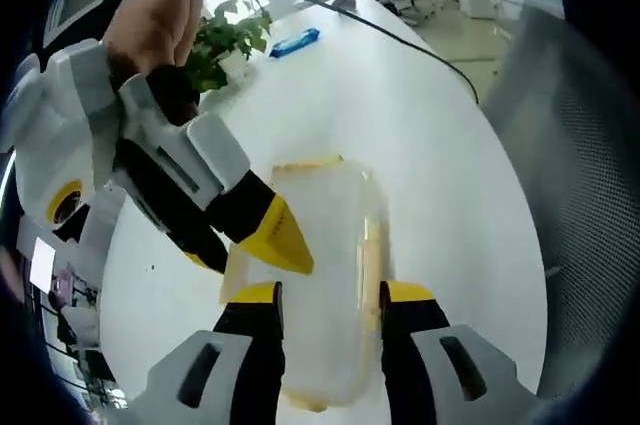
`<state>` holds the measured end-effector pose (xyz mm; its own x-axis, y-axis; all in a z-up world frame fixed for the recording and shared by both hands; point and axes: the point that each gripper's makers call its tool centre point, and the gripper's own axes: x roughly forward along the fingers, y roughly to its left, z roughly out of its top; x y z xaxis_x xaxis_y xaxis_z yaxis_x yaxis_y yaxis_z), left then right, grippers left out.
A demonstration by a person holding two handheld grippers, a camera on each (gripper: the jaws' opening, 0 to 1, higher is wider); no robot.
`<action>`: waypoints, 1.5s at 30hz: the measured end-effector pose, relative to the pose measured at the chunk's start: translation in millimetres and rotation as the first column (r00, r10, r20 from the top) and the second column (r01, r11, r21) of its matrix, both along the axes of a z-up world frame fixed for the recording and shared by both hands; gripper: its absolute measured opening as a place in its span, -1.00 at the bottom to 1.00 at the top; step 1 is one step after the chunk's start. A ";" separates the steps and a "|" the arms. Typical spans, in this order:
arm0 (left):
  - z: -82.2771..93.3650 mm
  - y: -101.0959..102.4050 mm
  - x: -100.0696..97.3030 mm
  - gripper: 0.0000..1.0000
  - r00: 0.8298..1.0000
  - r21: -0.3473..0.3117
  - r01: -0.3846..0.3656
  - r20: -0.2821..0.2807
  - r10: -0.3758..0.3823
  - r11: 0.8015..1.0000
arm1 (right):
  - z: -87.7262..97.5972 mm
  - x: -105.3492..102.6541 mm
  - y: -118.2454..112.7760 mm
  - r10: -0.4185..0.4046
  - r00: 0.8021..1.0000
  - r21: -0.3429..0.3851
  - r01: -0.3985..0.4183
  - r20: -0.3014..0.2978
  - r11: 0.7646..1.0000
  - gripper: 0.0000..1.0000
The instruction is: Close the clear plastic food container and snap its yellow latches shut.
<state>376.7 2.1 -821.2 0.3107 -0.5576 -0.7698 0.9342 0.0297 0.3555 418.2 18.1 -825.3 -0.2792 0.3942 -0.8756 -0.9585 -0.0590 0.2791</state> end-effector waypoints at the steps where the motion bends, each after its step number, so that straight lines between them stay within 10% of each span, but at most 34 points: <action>1: -0.6 -0.3 0.5 -0.32 1.000 -0.002 0.004 0.000 -0.004 1.000 | -0.7 1.1 -0.2 -0.001 1.000 0.001 0.001 -0.002 1.000 -0.08; 25: 1.5 0.3 -1.7 -0.32 1.000 -0.031 -0.006 -0.023 0.006 0.999 | -5.4 -3.6 1.6 0.094 0.995 -0.185 -0.097 -0.025 0.978 -0.12; 36: 3.6 -1.0 -5.1 -0.26 1.000 -0.048 0.014 -0.001 -0.014 0.999 | -1.2 -3.1 0.6 0.058 0.998 -0.110 -0.062 -0.039 0.992 -0.07; 42: 9.7 3.6 -7.2 -0.32 0.991 -0.029 -0.057 -0.124 0.053 0.998 | 5.5 10.0 -1.2 0.070 0.996 -0.074 -0.066 0.048 0.995 -0.09; 45: 15.8 1.7 -9.0 -0.26 0.995 -0.028 -0.039 -0.095 0.036 0.999 | 12.4 8.1 -0.6 0.056 0.998 -0.062 -0.054 0.038 0.997 -0.06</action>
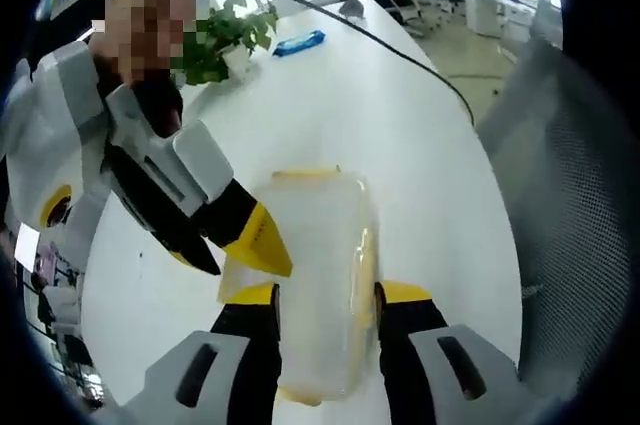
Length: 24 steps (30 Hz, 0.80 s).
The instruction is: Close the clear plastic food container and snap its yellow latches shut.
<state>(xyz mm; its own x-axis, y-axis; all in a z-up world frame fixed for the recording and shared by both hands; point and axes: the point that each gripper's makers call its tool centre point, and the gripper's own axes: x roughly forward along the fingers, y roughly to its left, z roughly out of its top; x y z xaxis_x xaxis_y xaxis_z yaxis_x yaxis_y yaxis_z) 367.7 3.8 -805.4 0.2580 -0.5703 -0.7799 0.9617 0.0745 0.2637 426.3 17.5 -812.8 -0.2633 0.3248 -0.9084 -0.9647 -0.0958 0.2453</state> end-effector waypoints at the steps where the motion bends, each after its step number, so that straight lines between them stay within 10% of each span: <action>1: 1.4 -0.9 -2.2 -0.25 1.000 0.000 0.002 -0.002 -0.002 1.000 | 1.0 -2.2 0.4 0.011 1.000 0.004 -0.011 -0.002 1.000 -0.05; 24: 12.1 10.7 7.3 -0.33 0.999 -0.006 -0.014 -0.039 0.014 1.000 | 6.7 -7.5 2.2 0.070 0.994 0.010 -0.071 0.082 0.997 0.06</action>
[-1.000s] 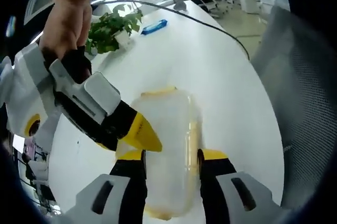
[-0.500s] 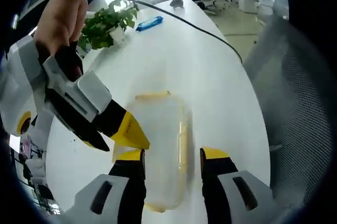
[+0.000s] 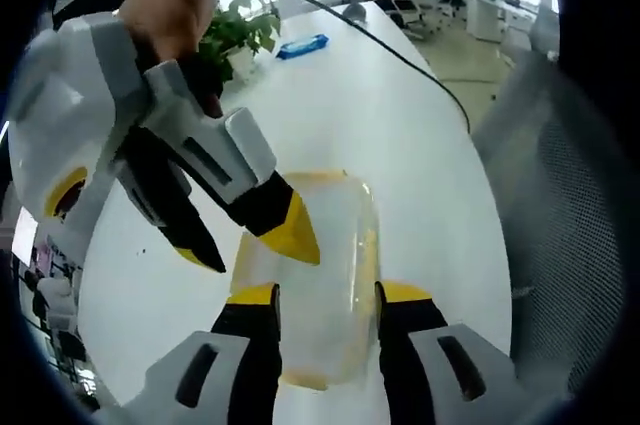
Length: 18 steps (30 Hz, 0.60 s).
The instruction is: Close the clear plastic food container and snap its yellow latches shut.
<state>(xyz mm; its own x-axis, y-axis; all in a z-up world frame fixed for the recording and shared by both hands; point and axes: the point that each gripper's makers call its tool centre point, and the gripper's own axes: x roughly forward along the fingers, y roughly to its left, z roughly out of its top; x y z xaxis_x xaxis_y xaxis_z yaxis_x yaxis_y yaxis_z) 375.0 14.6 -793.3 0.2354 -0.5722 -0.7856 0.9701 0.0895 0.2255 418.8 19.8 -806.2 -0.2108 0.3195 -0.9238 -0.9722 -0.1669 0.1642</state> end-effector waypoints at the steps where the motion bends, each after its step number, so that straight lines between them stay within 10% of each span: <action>1: 0.7 0.3 0.9 -0.37 1.000 0.003 0.006 -0.002 -0.006 1.000 | 1.2 0.7 -0.3 0.003 1.000 0.004 -0.003 0.012 1.000 0.07; 18: -1.9 1.5 18.0 -0.27 0.993 0.035 0.050 -0.105 -0.046 0.998 | 19.7 -21.3 -13.8 -0.019 0.996 0.111 0.009 0.090 0.994 0.03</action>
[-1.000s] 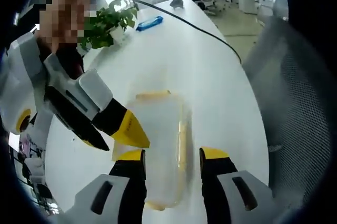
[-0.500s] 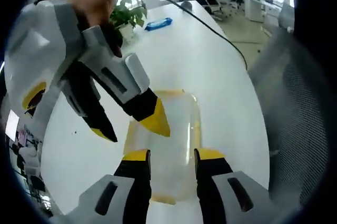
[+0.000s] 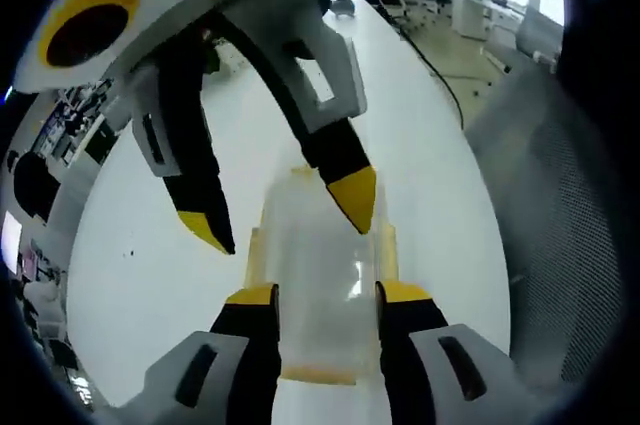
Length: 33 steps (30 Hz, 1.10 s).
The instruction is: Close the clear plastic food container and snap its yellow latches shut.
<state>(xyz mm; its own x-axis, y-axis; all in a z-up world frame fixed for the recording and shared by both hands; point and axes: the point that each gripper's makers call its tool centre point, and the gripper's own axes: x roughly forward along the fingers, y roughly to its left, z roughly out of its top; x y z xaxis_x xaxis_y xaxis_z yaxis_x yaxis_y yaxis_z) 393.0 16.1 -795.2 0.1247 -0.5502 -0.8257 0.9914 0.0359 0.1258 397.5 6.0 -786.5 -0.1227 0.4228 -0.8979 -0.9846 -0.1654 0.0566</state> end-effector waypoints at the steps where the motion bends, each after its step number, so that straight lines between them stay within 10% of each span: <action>1: 0.5 -0.4 -0.8 -0.26 1.000 -0.009 -0.013 -0.027 0.013 1.000 | -0.3 -1.5 -1.1 -0.001 1.000 0.000 0.001 0.004 1.000 0.04; 12: 0.4 6.3 8.7 -0.30 0.999 0.010 -0.037 -0.031 0.037 0.999 | -7.4 -13.5 -3.1 -0.049 0.999 0.014 0.049 -0.020 0.999 0.11; 21: 5.0 15.2 18.1 -0.27 0.978 -0.022 -0.206 -0.048 0.205 0.978 | -8.0 -0.4 -6.9 -0.210 0.977 0.064 0.207 0.040 0.976 0.16; 33: 1.5 33.3 24.6 -0.19 0.892 -0.037 -0.451 -0.033 0.450 0.892 | 3.1 20.9 -16.5 -0.579 0.814 0.179 0.563 0.053 0.807 0.06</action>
<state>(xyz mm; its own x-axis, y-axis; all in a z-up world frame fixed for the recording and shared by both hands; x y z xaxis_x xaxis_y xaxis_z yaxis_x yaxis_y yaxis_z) 417.6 49.4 -793.7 0.3486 -0.4742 -0.8085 0.8702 0.4841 0.0913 418.4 -10.4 -783.4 0.2693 0.5159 -0.8132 -0.9025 0.4299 -0.0261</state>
